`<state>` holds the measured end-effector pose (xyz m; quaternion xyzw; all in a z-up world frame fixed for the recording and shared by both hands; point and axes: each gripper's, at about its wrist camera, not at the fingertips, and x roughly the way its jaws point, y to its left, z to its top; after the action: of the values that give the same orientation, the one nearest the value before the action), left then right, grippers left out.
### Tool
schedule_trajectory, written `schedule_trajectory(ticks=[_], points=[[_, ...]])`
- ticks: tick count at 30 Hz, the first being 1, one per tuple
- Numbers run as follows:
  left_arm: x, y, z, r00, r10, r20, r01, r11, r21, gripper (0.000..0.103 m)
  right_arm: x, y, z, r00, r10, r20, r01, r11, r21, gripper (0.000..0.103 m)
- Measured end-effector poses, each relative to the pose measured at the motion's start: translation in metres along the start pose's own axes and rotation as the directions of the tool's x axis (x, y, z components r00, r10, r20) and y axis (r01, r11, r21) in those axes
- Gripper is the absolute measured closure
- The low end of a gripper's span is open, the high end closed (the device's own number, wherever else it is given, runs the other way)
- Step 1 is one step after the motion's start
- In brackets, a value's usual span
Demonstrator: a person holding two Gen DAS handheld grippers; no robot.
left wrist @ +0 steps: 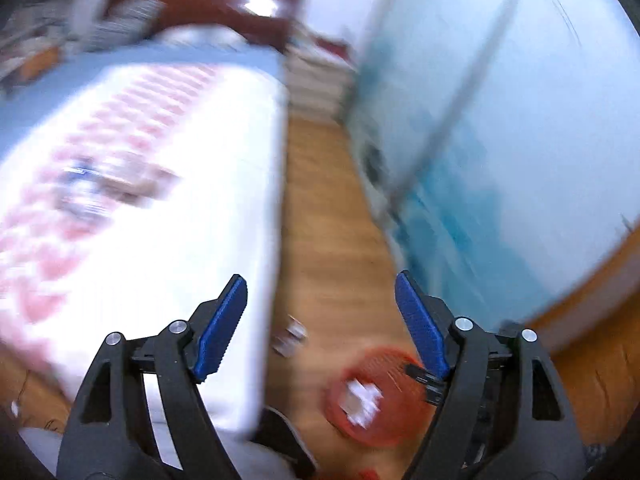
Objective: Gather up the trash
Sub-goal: 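Swing both tools back and reach the right tool toward the remaining pile, then grasp the white yogurt cup with the right tool while the left tool grasps a purple wrapper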
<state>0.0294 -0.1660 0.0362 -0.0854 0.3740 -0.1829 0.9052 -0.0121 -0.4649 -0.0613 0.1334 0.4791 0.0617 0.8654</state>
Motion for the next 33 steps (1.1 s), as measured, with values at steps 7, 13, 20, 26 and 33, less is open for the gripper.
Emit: schedule_trajectory(ticks=[7, 13, 20, 26, 33], points=[[-0.048, 0.137, -0.018, 0.960, 0.263, 0.093, -0.250, 0.959, -0.132, 0.026, -0.007, 0.140, 0.055, 0.986, 0.144, 0.088, -0.121, 0.967, -0.223, 0.030], [-0.065, 0.208, -0.026, 0.951, 0.288, 0.109, -0.248, 0.925, -0.287, 0.026, 0.013, 0.252, 0.098, 0.956, 0.269, 0.118, -0.208, 0.904, -0.373, 0.026], [-0.069, 0.241, -0.026, 0.946, 0.305, 0.111, -0.245, 0.897, -0.368, 0.026, 0.086, 0.383, 0.138, 0.944, 0.312, 0.108, -0.194, 0.788, -0.584, 0.024], [-0.069, 0.255, -0.030, 0.942, 0.320, 0.103, -0.262, 0.891, -0.372, 0.026, 0.192, 0.445, 0.170, 0.972, 0.236, 0.012, -0.187, 0.797, -0.574, 0.024], [-0.070, 0.279, -0.032, 0.942, 0.329, 0.061, -0.279, 0.873, -0.401, 0.026, 0.254, 0.432, 0.186, 0.957, 0.270, -0.105, -0.289, 0.877, -0.383, 0.054]])
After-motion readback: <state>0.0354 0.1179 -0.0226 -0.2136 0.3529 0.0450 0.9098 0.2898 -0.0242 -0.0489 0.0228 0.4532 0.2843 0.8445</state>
